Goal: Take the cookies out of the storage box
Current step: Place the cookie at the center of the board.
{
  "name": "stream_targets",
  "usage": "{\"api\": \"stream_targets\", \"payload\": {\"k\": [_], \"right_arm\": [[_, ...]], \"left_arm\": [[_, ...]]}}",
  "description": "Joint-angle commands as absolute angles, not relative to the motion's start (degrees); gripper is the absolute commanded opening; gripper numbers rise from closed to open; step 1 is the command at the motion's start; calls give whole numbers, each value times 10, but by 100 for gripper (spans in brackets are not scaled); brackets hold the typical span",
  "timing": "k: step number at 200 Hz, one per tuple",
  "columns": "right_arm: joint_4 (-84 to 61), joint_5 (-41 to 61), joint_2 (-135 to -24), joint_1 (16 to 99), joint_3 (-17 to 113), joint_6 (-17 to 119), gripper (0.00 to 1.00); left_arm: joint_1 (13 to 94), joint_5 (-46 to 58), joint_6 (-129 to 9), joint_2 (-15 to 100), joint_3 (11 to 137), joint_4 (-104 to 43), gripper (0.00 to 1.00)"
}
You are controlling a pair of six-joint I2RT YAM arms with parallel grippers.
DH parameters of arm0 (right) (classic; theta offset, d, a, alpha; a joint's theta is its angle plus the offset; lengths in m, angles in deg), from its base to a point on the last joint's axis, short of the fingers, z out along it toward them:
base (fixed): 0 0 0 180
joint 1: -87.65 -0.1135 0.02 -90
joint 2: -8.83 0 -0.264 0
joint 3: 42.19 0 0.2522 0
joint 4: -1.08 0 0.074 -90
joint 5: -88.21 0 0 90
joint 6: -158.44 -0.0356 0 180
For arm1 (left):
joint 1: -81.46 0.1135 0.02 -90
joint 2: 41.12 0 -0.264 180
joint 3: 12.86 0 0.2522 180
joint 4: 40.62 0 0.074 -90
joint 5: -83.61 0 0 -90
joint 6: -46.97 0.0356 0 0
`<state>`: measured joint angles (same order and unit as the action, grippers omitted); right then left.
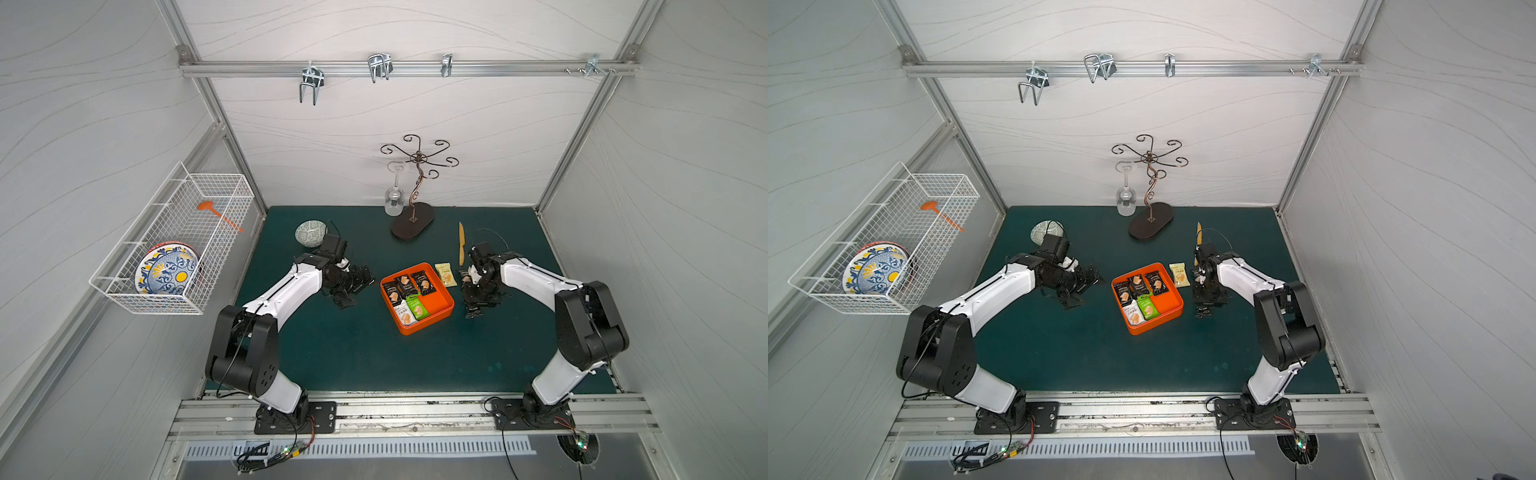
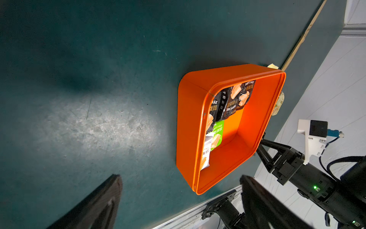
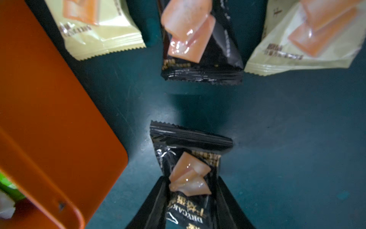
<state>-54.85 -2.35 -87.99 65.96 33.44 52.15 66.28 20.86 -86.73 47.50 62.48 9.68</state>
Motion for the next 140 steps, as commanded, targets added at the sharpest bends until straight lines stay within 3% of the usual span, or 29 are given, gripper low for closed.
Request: {"api": "stream_targets", "payload": {"k": [1, 87, 120, 140], "right_arm": [[-531, -31, -889, 658, 324, 516, 40], [-527, -26, -914, 658, 328, 526, 42], [-533, -33, -913, 657, 331, 528, 55], [-537, -41, -902, 657, 331, 529, 57]], "left_arm": [[660, 214, -864, 471, 636, 87, 97], [660, 207, -868, 462, 635, 82, 97], [660, 206, -871, 462, 635, 80, 97], [660, 207, -871, 462, 636, 81, 97]]}}
